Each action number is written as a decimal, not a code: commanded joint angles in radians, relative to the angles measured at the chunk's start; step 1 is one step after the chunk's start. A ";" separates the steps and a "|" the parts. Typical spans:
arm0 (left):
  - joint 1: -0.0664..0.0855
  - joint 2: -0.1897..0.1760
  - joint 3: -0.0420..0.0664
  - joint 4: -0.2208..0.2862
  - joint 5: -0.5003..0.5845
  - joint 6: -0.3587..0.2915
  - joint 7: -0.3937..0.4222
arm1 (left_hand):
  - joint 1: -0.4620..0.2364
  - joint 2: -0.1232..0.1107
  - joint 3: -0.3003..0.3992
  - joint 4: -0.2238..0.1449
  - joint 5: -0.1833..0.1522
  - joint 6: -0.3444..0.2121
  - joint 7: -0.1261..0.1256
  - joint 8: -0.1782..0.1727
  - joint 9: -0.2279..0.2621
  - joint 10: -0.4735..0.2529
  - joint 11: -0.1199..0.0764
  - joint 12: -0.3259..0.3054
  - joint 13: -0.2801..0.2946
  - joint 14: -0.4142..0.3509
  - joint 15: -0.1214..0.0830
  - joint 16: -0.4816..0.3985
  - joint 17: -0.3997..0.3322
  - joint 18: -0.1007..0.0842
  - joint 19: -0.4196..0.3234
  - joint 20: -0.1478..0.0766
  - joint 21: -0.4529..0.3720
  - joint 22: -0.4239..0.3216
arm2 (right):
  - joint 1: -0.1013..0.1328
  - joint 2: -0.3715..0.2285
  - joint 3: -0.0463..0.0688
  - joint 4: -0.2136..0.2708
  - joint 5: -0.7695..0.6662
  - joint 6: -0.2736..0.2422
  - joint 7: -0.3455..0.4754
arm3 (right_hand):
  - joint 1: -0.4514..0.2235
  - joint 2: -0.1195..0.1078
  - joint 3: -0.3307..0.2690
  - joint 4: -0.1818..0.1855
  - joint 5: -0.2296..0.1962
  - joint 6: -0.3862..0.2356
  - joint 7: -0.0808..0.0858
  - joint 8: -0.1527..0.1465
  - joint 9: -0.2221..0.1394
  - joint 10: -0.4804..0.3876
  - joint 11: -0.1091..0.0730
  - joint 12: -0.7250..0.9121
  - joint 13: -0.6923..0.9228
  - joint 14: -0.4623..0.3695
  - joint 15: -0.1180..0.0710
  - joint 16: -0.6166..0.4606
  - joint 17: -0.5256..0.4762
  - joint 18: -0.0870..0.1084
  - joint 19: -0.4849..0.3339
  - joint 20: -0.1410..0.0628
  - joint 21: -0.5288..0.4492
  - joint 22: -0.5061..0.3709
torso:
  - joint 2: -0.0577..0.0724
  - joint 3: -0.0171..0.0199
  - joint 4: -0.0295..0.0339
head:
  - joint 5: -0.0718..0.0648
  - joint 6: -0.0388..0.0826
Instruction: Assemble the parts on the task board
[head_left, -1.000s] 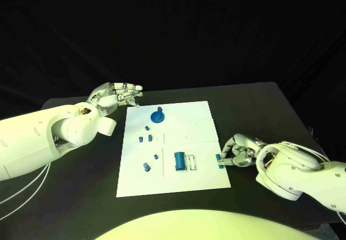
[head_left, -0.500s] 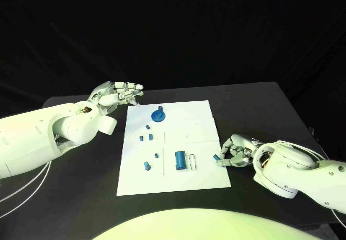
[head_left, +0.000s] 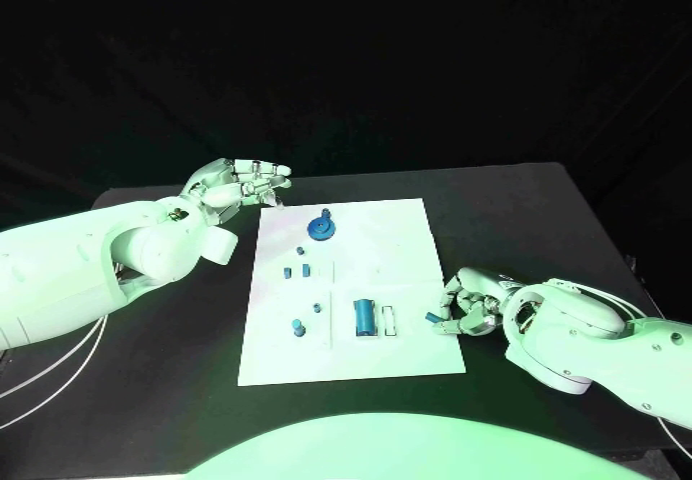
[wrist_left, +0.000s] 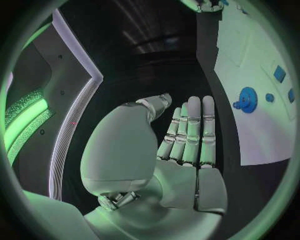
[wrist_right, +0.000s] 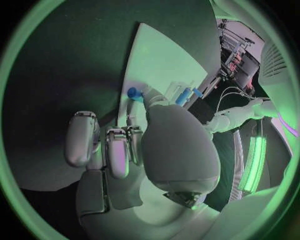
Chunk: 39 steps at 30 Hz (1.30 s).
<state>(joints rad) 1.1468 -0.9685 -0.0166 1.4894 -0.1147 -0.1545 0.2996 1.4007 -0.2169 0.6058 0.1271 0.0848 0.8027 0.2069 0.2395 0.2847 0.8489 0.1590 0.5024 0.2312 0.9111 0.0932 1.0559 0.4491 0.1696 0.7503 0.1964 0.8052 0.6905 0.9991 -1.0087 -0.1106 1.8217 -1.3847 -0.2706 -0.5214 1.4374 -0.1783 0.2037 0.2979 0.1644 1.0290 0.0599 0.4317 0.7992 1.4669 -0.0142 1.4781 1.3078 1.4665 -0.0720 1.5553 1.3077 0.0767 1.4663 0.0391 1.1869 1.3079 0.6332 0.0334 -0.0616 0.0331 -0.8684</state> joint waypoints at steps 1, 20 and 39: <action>0.000 0.002 0.001 0.002 -0.007 0.020 0.001 | -0.007 0.000 -0.001 0.006 0.006 -0.007 0.017 0.005 -0.001 -0.006 0.002 0.003 -0.001 -0.006 0.001 0.004 0.000 0.012 0.007 0.003 -0.003 -0.002 | -0.020 0.007 -0.016 -0.007 -0.026 0.046 -0.028 | 0.055 0.024 0.098 -0.037 0.019 0.003 -0.009 0.007 -0.290 0.048 -0.007 -0.005 0.193 0.095 -0.010 -0.002 0.220 -0.014 0.022 -0.012 -0.002 0.180 | 0.000 0.0004 -0.0002 | 0.000 0.000; 0.001 -0.002 0.000 0.007 -0.017 0.009 -0.015 | -0.002 0.000 0.002 0.003 0.007 -0.007 0.017 0.006 -0.002 -0.006 0.001 0.005 -0.001 -0.008 0.000 0.004 -0.001 0.012 0.008 0.002 -0.005 -0.002 | -0.002 0.040 -0.008 0.063 0.205 -0.200 0.088 | -0.095 -0.034 0.358 -0.111 0.161 -0.019 -0.015 0.066 -0.234 0.069 -0.014 0.022 0.213 0.100 -0.015 0.008 0.244 -0.025 0.040 -0.018 0.070 0.194 | 0.002 0.0019 0.0012 | 0.008 -0.004; 0.001 -0.002 0.000 0.015 -0.021 0.012 -0.015 | 0.000 0.000 0.003 0.002 0.007 -0.007 0.017 0.007 -0.002 -0.006 0.001 0.006 -0.001 -0.008 0.000 0.004 -0.001 0.013 0.008 0.002 -0.006 -0.003 | -0.002 0.112 -0.009 0.028 0.269 -0.132 0.067 | -0.182 -0.039 0.345 -0.101 0.199 -0.017 -0.017 0.076 -0.223 0.070 -0.015 0.023 0.215 0.100 -0.016 0.008 0.244 -0.024 0.038 -0.018 0.067 0.193 | 0.000 -0.0003 0.0012 | 0.005 -0.004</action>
<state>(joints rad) 1.1469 -0.9713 -0.0170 1.5007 -0.1305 -0.1542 0.2806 1.4007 -0.2169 0.6058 0.1271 0.0892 0.8027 0.2069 0.2393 0.2847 0.8489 0.1590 0.5024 0.2315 0.9111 0.0932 1.0558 0.4491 0.1696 0.7503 0.1964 0.8052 0.6888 0.9995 -0.9012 -0.1193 1.8558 -1.1191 -0.4376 -0.4509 1.2674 -0.2154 0.4756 0.2770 0.3604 1.0087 0.0518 0.5028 0.5752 1.4648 -0.0233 1.5005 1.3075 1.4665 -0.0791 1.5611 1.3074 0.0607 1.4662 0.0252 1.2561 1.3075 0.6334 0.0326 -0.0611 0.0393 -0.8727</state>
